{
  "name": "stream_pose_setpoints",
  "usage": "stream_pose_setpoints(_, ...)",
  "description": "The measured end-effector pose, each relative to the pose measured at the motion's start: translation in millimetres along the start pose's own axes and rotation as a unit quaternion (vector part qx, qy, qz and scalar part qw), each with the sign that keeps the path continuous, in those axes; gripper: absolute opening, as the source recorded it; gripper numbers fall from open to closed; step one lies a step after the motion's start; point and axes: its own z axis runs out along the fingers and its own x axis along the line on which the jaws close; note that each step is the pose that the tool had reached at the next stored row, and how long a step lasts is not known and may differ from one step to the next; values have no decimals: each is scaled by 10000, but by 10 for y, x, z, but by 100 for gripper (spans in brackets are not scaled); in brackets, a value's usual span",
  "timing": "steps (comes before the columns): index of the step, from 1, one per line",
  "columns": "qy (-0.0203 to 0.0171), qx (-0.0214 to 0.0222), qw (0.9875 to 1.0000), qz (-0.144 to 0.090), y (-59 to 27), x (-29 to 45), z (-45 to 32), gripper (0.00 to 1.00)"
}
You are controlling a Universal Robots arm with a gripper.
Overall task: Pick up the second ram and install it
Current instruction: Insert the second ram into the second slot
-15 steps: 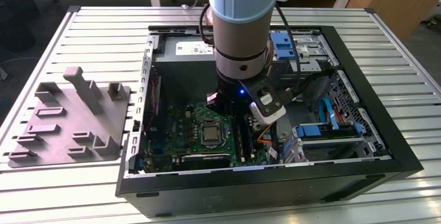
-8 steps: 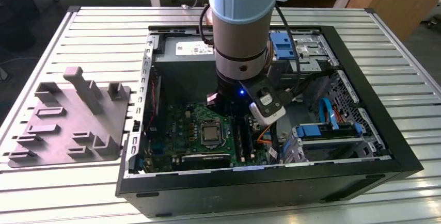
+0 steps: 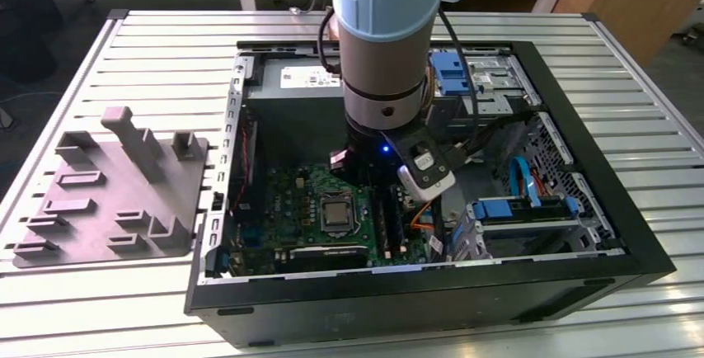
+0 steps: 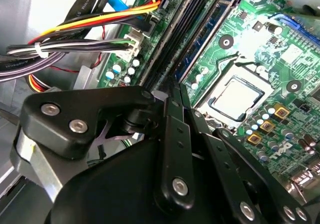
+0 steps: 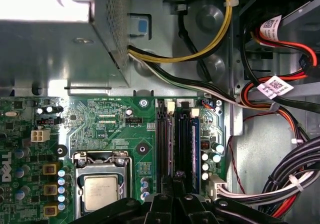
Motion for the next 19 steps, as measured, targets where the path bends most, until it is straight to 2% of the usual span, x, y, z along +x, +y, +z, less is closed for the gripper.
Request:
stream_pose_setpoints(1,0,-2,10000,0,0,0,2,12)
stream_pose_setpoints(2,0,-2,10000,1,0,0,2,18)
stream_pose_setpoints(4,-1,-2,10000,0,0,0,2,18)
stream_pose_setpoints(5,0,-1,10000,0,0,0,0,25)
stream_pose_setpoints(7,1,2,10000,0,0,0,-8,25)
stream_pose_setpoints(9,0,0,10000,0,2,-6,-67,25)
stream_pose_setpoints(15,0,0,10000,0,9,-30,-319,25)
stream_pose_setpoints(19,0,-1,10000,0,9,-31,-335,25)
